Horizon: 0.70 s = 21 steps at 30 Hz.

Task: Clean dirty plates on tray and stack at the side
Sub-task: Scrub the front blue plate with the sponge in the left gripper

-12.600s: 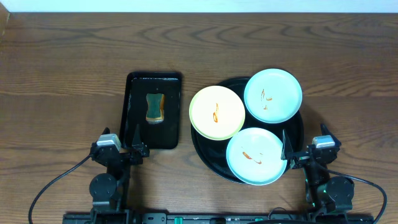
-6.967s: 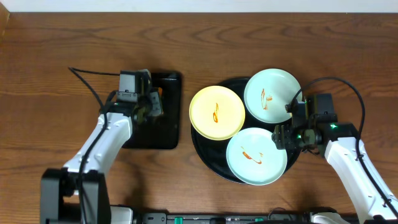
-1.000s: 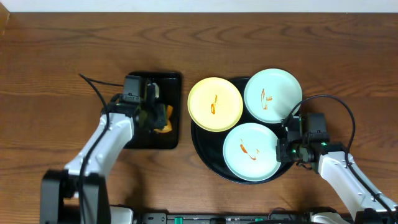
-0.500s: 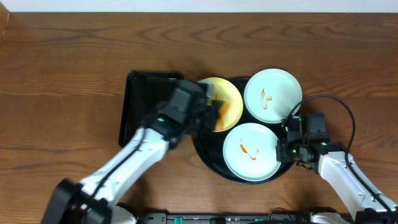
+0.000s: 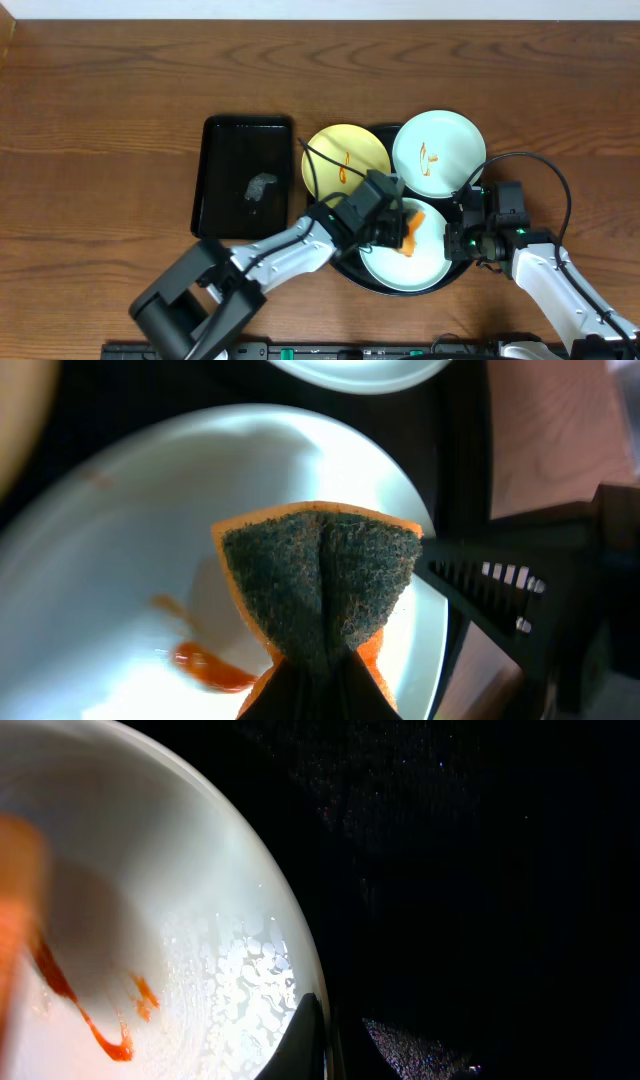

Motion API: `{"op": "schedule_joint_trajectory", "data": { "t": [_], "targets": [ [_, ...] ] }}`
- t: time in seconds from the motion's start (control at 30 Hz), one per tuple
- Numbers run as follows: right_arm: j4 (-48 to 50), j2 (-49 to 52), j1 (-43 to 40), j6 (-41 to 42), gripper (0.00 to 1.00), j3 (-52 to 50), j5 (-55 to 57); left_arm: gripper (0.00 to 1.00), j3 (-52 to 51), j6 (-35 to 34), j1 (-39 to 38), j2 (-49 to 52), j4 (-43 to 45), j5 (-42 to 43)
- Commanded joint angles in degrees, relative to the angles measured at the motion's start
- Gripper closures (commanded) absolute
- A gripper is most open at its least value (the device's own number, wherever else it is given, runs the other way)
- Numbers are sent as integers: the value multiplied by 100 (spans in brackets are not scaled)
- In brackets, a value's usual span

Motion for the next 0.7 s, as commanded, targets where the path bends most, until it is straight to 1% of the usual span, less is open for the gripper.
{"op": "schedule_joint_trajectory", "data": {
  "t": [0.0, 0.17, 0.3, 0.37, 0.43, 0.5, 0.53, 0.67],
  "targets": [
    [-4, 13, 28, -11, 99, -44, 76, 92, 92, -409, -225, 125, 144, 57],
    [-4, 13, 28, -11, 99, -46, 76, 93, 92, -415, -531, 299, 212, -2],
    [-4, 13, 28, -11, 99, -46, 76, 93, 92, -413, -603, 505, 208, -212],
    [-4, 13, 28, -11, 99, -46, 76, 93, 92, -197, -581, 634, 164, -367],
    [-7, 13, 28, -11, 99, -46, 76, 92, 92, 72, -487, 671, -28, -730],
    [-7, 13, 28, -11, 99, -46, 74, 92, 94, 109, -315, 643, -291, -1244],
    [-7, 13, 28, -11, 99, -46, 76, 92, 94, 109, -223, 629, -367, -1366],
    [-7, 13, 28, -11, 99, -46, 76, 93, 94, 107, 227, 509, -544, -1451]
  ]
}}
